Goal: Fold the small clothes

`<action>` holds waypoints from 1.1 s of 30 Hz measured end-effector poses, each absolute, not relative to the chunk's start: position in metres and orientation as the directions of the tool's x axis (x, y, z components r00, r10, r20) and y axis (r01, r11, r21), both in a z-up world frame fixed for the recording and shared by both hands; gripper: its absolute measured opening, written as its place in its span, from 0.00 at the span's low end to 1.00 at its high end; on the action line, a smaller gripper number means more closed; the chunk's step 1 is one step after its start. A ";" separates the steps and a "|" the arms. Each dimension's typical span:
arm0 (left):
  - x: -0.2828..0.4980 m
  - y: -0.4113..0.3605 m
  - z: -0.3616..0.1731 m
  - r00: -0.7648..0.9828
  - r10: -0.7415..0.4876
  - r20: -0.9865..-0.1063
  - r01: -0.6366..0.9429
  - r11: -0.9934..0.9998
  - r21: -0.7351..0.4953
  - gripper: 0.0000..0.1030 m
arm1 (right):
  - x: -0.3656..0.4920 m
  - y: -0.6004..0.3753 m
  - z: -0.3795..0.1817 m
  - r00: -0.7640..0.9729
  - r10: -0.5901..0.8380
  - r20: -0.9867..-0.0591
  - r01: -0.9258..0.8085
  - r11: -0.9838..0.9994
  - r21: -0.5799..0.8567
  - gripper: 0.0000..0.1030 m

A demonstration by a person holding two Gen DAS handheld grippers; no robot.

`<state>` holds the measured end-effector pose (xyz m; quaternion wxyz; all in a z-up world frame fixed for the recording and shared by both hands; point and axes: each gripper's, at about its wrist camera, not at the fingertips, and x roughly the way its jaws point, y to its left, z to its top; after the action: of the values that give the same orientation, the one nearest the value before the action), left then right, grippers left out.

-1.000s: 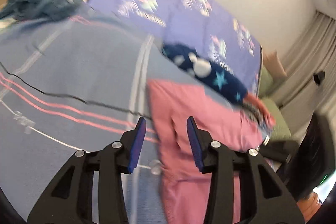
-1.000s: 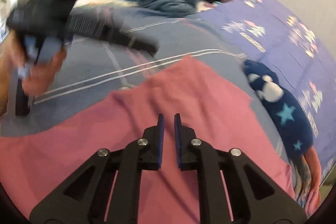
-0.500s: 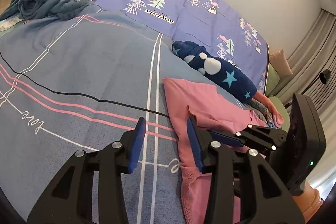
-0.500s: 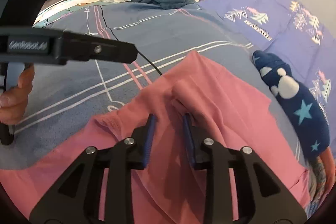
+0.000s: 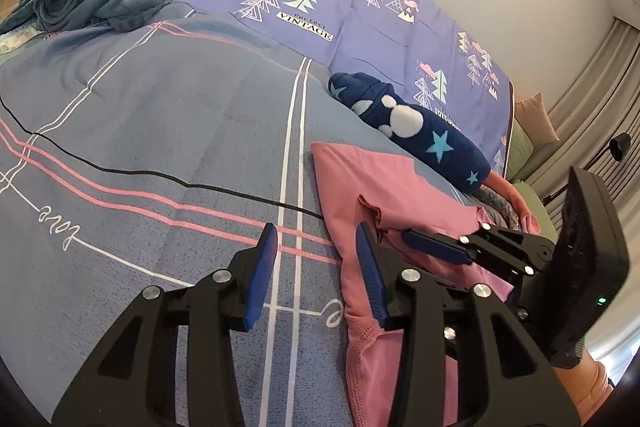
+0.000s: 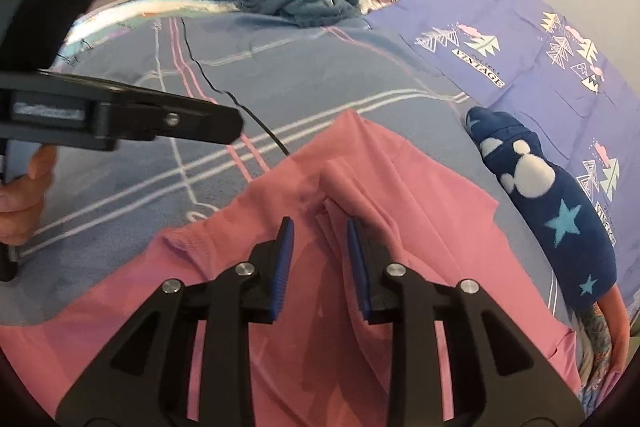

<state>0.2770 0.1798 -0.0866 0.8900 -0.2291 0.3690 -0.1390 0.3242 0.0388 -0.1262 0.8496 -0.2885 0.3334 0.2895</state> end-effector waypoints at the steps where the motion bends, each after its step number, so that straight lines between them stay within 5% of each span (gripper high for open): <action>1: 0.278 0.178 -0.088 0.683 -0.419 -0.598 0.083 0.858 -0.506 0.41 | 0.328 0.039 -0.129 0.611 0.288 -0.738 -0.680 0.668 -0.302 0.26; 2: 0.278 0.176 -0.088 0.680 -0.419 -0.602 0.086 0.861 -0.501 0.41 | 0.331 0.039 -0.131 0.611 0.287 -0.738 -0.676 0.674 -0.297 0.26; 4: 0.279 0.172 -0.089 0.675 -0.418 -0.608 0.097 0.868 -0.488 0.41 | 0.337 0.036 -0.132 0.607 0.292 -0.739 -0.665 0.696 -0.271 0.03; 10: 0.278 0.172 -0.089 0.679 -0.414 -0.606 0.099 0.870 -0.483 0.41 | 0.336 0.016 -0.104 0.518 0.438 -0.735 -0.674 0.738 -0.035 0.03; 15: 0.277 0.181 -0.088 0.690 -0.425 -0.586 0.083 0.850 -0.520 0.41 | 0.307 0.019 -0.093 0.370 0.559 -0.742 -0.759 0.642 0.105 0.19; 25: 0.274 0.148 -0.087 0.662 -0.481 -0.576 0.195 0.851 -0.487 0.41 | 0.302 -0.058 -0.103 0.490 0.434 -0.756 -0.597 0.799 0.072 0.19; 29: 0.277 0.117 -0.095 0.616 -0.435 -0.656 0.239 0.897 -0.371 0.41 | 0.301 -0.112 -0.129 0.506 0.320 -0.801 -0.453 0.889 0.069 0.23; 33: 0.278 0.107 -0.099 0.609 -0.338 -0.717 0.217 0.941 -0.259 0.41 | 0.291 -0.161 -0.123 0.495 0.410 -0.766 -0.370 0.897 0.241 0.27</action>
<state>0.2784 0.1067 -0.0987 0.8940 -0.0729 0.4140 -0.1554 0.2911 -0.1613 -0.1232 0.8643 0.0221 0.4491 0.2255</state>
